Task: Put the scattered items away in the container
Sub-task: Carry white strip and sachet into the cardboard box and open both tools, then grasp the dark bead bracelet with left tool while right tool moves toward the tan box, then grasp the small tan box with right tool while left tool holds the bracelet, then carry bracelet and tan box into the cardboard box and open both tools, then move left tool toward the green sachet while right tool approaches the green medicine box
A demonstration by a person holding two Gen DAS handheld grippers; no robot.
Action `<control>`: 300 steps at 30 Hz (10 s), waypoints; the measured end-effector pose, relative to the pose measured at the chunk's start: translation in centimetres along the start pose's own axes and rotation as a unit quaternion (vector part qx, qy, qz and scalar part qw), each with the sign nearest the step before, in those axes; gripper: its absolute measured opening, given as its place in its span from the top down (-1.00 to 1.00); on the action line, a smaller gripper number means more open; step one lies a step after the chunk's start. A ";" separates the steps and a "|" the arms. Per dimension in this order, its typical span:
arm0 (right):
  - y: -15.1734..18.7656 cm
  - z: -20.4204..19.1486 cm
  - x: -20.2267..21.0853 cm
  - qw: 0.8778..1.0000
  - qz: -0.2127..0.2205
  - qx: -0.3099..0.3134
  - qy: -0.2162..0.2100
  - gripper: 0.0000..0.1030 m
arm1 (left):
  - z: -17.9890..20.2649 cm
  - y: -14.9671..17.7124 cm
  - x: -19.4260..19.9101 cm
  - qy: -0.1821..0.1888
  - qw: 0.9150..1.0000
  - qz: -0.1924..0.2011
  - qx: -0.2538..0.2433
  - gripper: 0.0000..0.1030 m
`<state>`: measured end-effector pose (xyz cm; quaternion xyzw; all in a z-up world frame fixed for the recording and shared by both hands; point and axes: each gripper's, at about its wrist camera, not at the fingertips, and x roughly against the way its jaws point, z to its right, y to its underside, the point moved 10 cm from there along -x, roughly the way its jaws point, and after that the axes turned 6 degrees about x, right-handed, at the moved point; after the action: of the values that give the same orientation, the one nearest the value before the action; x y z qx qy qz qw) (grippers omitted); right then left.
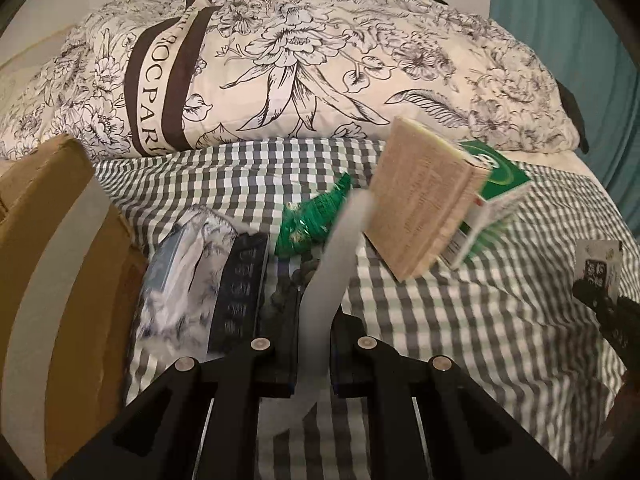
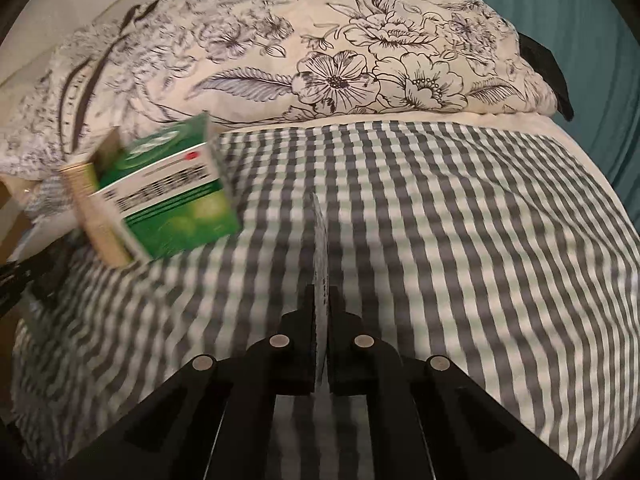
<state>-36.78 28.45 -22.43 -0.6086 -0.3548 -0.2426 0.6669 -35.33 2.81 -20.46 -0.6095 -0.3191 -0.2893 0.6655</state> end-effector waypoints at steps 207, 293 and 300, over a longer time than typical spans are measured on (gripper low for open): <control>-5.5 -17.7 -7.7 0.992 0.004 -0.008 -0.123 0.37 | -5.0 5.8 -3.1 0.014 0.995 -0.009 0.094 0.78; -4.2 -39.9 19.0 0.967 0.155 0.142 -0.144 -0.59 | -26.8 -4.3 18.1 -0.094 0.984 0.092 0.120 -0.83; -2.8 -28.6 20.4 0.981 0.161 0.068 -0.081 -0.61 | -20.5 -2.3 19.5 -0.056 0.988 0.088 0.110 -0.98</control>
<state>-20.91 2.10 -5.19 -0.6286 -0.3211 -0.0572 0.7060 -23.37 -17.77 -4.91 -0.5733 -0.3315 -0.1581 0.7325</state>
